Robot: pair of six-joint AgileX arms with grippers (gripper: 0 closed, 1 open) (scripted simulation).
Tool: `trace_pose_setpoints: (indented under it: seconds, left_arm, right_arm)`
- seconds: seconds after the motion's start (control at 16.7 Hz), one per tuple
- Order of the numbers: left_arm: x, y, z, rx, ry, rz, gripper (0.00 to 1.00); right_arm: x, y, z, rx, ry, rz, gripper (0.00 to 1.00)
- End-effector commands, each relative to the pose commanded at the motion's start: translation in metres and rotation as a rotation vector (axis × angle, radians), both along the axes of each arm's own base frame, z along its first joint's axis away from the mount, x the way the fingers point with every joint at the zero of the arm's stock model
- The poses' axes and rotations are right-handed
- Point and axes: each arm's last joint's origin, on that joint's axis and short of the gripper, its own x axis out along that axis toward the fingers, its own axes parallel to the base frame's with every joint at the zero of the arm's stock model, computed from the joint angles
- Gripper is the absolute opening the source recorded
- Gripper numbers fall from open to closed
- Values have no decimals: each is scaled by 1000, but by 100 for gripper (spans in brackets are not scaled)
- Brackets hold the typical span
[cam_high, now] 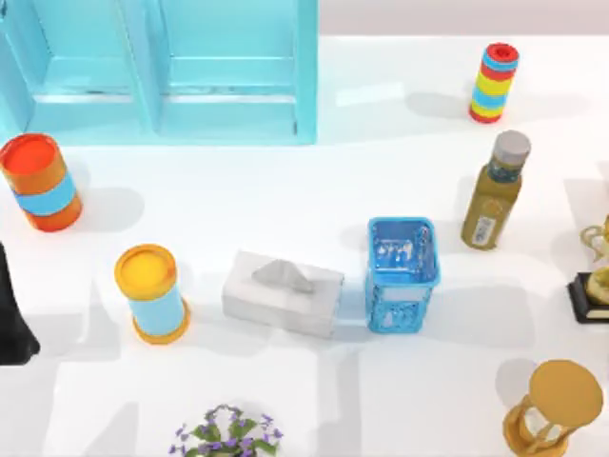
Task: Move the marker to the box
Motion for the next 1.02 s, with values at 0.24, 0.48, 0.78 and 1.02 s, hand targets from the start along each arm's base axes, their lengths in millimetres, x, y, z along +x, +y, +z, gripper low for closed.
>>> trace_pose_setpoints:
  seconds: [0.24, 0.48, 0.78, 1.02]
  left_arm:
    - [0, 0, 0, 0, 0, 0, 100]
    - [0, 0, 0, 0, 0, 0, 100]
    - [0, 0, 0, 0, 0, 0, 100]
    - [0, 0, 0, 0, 0, 0, 100]
  right_arm:
    - [2, 0, -13, 0, 2, 0, 0]
    - [2, 0, -13, 0, 2, 0, 15]
    - [2, 0, -13, 0, 2, 0, 53]
    - [2, 0, -13, 0, 2, 0, 83]
